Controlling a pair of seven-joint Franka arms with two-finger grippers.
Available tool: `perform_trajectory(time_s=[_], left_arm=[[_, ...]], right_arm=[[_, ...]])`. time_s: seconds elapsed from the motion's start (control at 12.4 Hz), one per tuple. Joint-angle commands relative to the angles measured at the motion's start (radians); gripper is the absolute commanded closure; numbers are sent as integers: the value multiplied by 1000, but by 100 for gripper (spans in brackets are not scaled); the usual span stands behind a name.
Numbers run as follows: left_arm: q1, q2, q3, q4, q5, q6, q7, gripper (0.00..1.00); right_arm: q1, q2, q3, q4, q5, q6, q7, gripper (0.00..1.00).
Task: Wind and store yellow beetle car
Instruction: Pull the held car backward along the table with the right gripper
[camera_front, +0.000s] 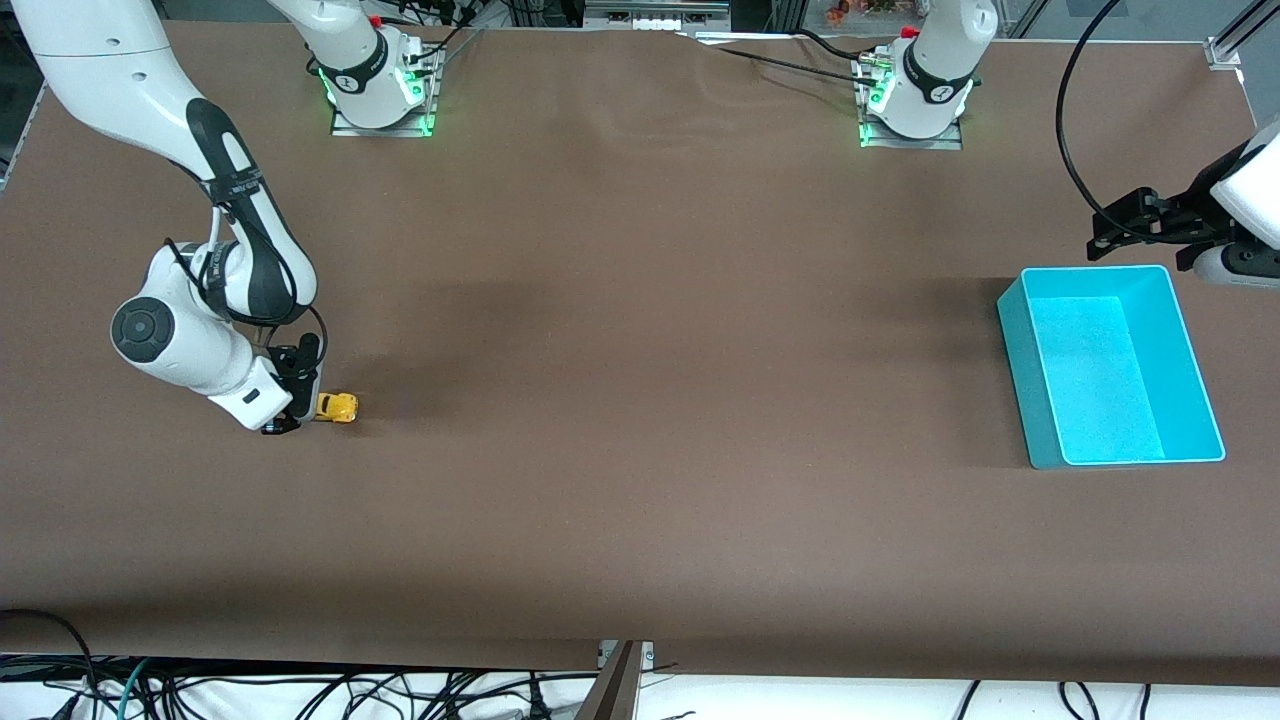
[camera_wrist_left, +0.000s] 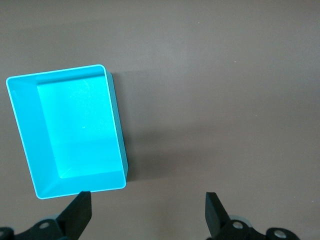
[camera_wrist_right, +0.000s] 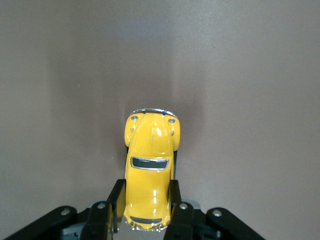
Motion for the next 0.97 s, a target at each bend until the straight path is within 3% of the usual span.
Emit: perform_trajectory(time_s=[0.0,0.65,0.89], left_arm=[[2,-14,-1,-6,4,-8,4,0],[-4,-6,-4,-6,5,0,4,0],[2,-10,-22,-8,20,-6,4,0]], right_arm=[[-5,-19,7,-30,-7,11,-12,76],[-15,-13,3,-30,-4,14,-52,77],[-63,8,2,-29,-2,45,-121,77]])
